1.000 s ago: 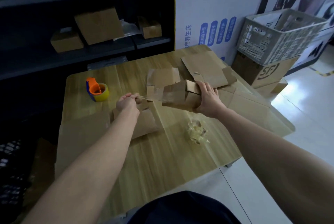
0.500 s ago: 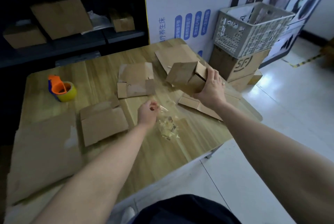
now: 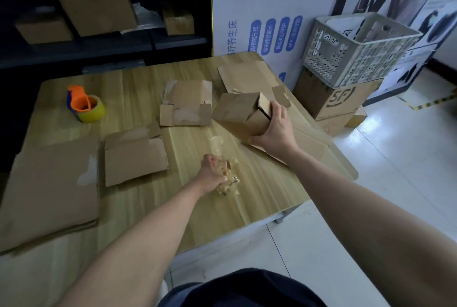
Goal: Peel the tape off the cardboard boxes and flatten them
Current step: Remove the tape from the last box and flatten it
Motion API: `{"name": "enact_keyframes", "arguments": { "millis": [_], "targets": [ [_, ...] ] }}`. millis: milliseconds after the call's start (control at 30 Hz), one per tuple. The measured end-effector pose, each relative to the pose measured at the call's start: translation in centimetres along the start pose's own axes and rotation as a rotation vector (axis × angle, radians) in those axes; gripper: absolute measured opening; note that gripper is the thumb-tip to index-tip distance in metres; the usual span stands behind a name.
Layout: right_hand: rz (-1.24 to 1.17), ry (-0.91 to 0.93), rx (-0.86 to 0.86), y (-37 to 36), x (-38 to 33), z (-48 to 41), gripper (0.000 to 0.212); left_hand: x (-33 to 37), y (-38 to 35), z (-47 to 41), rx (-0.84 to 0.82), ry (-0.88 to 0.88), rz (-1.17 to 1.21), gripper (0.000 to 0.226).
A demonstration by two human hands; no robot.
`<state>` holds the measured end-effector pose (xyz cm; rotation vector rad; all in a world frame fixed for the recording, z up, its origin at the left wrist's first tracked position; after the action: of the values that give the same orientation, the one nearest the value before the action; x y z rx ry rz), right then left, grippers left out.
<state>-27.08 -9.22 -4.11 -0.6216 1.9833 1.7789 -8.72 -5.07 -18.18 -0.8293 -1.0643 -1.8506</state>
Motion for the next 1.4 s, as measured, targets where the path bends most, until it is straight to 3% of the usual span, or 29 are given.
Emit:
{"name": "enact_keyframes", "arguments": {
  "millis": [133, 233, 300, 400, 467, 600, 700, 833, 933, 1000, 1100, 1233, 1300, 1400],
  "targets": [
    [-0.065, 0.015, 0.004, -0.8, -2.4, -0.8, 0.107, -0.4, 2.4, 0.3, 0.025, -0.026, -0.064, 0.042],
    [-0.102, 0.043, -0.006, -1.8, -4.7, -1.1, 0.108, -0.1, 5.3, 0.9, 0.128, -0.042, 0.06, 0.018],
    [-0.094, 0.052, -0.026, -2.8, -6.2, -1.4, 0.108, 0.7, 8.2, 1.7, 0.297, -0.088, 0.203, 0.017],
    [-0.003, 0.064, -0.13, -5.0, -8.5, -1.8, 0.108, 2.6, 13.4, 4.0, 0.692, -0.169, 0.377, 0.008],
    [0.039, 0.068, -0.215, -6.9, -10.2, -1.9, 0.107, 3.7, 15.9, 5.2, 0.792, -0.182, 0.432, 0.035],
    [0.074, 0.089, -0.37, -11.1, -13.9, -1.3, 0.109, 3.7, 19.2, 6.8, 0.751, -0.127, 0.452, 0.052],
    [0.065, 0.122, -0.479, -14.0, -16.3, -0.4, 0.107, 1.6, 21.0, 7.4, 0.708, -0.001, 0.368, 0.034],
    [-0.156, 0.06, -0.62, -16.4, -17.2, 0.5, 0.094, -2.0, 22.6, 7.7, 0.621, 0.128, 0.426, 0.018],
    [-0.276, 0.012, -0.567, -16.6, -17.1, 0.0, 0.062, -3.5, 23.2, 7.9, 0.588, 0.172, 0.471, 0.014],
    [-0.296, -0.013, -0.559, -16.5, -17.2, -0.4, 0.052, -4.0, 23.5, 7.9, 0.58, 0.187, 0.526, 0.018],
    [-0.348, -0.054, -0.552, -16.5, -17.6, -1.0, 0.053, -4.2, 24.1, 7.8, 0.575, 0.205, 0.6, 0.019],
    [-0.286, -0.033, -0.525, -16.1, -18.1, -1.4, 0.057, -3.7, 24.6, 8.0, 0.535, 0.201, 0.595, 0.004],
    [-0.225, -0.005, -0.479, -15.9, -18.0, -1.6, 0.052, -3.5, 24.8, 8.0, 0.491, 0.18, 0.618, 0.018],
    [-0.247, 0.015, -0.367, -15.0, -18.2, -1.8, 0.025, -3.2, 24.9, 8.0, 0.439, 0.179, 0.638, 0.04]
  ]
}}
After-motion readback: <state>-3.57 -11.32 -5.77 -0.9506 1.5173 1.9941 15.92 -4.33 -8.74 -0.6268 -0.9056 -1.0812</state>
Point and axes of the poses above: each hand's wrist, its own z-axis away from the middle knuckle, its own y-axis out of the back of the hand, x = y × z, the point moved 5 cm from there along -z, towards the middle knuckle, and after that the axes turned 3 degrees about -x, right-handed, at the moved point
